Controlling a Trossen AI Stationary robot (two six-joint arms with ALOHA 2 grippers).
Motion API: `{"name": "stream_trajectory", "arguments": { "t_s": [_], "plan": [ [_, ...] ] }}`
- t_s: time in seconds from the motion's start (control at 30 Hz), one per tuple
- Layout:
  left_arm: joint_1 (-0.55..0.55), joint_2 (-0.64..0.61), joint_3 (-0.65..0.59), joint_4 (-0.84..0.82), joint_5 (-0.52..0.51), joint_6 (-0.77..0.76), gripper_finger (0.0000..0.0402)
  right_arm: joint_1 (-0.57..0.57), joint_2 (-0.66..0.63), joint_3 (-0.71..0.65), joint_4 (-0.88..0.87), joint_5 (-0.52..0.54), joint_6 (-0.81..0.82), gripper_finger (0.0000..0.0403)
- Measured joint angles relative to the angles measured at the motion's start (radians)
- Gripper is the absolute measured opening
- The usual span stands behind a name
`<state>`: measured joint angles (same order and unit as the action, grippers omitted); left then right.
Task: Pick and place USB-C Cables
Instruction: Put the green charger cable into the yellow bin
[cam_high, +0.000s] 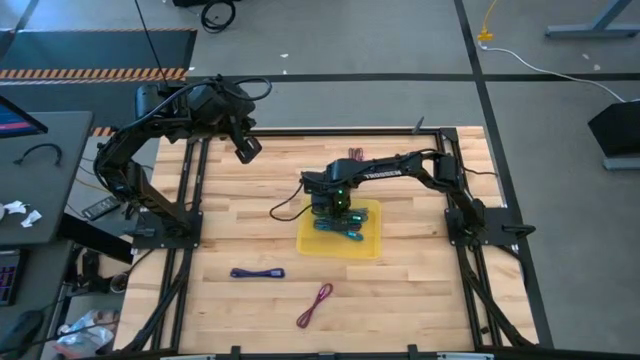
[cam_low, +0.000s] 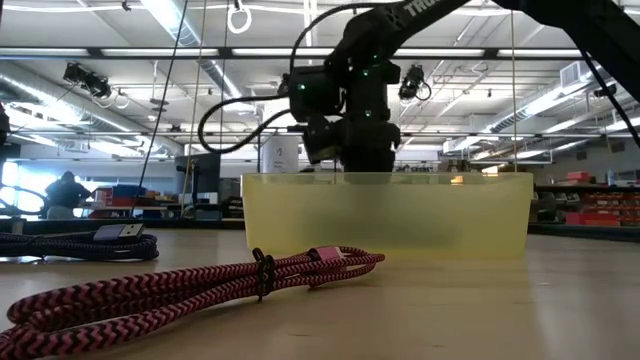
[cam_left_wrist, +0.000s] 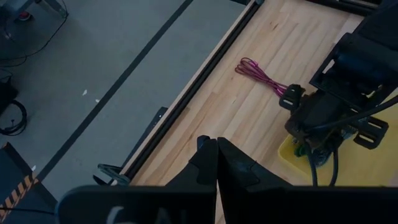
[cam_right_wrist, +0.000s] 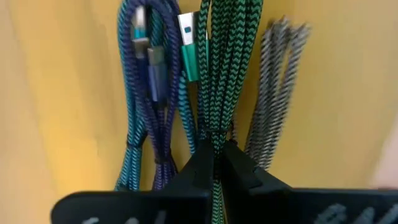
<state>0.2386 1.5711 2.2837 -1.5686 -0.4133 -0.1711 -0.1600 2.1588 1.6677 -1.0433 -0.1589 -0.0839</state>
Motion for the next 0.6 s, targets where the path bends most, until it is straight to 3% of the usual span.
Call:
{"name": "stream_trajectory", "arguments": {
  "t_s": [0.2,0.6],
  "plan": [
    [0.0,0.0,0.0,-0.001,0.0,0.002,0.0005,0.002,-0.007,-0.077,0.028,-0.005,0.003,0.0012],
    [0.0,0.0,0.0,-0.001,0.0,0.002,0.0005,0.003,-0.018,-0.088,0.048,-0.001,0.003,0.0012]
  ]
}}
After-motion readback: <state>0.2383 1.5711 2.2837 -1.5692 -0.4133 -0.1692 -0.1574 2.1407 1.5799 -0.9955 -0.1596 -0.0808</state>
